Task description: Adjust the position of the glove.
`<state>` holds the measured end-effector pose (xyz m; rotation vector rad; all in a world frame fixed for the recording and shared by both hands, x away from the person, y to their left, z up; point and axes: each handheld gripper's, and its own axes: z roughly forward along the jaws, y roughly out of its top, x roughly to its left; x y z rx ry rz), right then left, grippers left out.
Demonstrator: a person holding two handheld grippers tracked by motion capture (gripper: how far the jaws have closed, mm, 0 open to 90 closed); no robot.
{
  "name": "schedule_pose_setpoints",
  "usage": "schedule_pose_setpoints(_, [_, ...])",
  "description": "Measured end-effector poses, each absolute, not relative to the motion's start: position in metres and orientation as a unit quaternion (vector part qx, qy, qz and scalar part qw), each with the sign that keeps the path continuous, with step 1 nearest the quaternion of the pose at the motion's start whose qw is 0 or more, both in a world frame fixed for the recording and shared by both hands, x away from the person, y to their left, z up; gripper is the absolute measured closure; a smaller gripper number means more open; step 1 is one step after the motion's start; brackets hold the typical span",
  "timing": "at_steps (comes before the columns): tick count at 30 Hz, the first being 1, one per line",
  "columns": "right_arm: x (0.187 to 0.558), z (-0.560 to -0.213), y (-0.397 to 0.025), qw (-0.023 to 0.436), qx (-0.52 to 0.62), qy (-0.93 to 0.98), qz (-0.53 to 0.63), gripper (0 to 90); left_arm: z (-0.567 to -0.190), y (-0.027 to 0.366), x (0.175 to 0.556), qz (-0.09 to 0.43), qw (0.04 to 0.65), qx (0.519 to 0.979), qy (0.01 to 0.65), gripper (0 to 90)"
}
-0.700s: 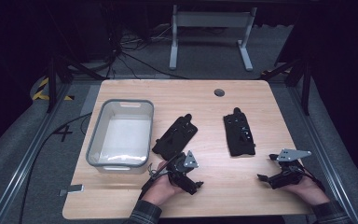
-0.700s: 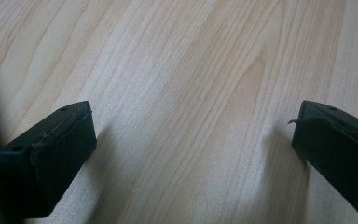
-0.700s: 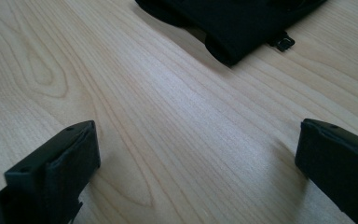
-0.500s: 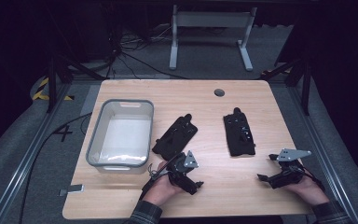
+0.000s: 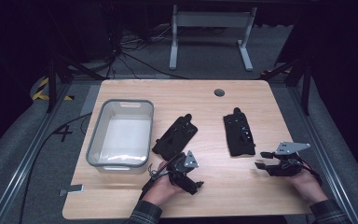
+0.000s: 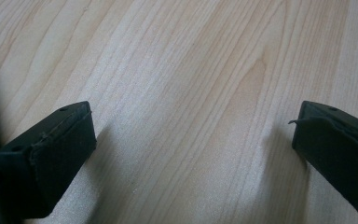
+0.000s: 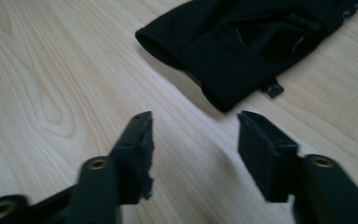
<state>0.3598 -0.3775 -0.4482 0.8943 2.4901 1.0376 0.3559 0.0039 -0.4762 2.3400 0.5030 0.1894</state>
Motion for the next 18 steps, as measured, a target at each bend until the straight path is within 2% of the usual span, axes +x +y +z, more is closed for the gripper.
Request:
schedule_pose_setpoints(10, [0.374,-0.438,-0.370,0.142,0.308,0.865,0.370,82.8,-0.476,0.004,0.356,0.074,0.362,0.909,0.195,0.0])
schedule_pose_setpoints(13, [0.379,-0.436,-0.369,0.145,0.309,0.863,0.372,87.1,-0.476,0.004,0.356,0.074,0.362,0.908,0.195,0.0])
schedule_pose_setpoints(18, [0.389,-0.434,-0.367,0.146,0.310,0.861,0.376,89.6,-0.476,0.004,0.356,0.073,0.361,0.909,0.196,0.0])
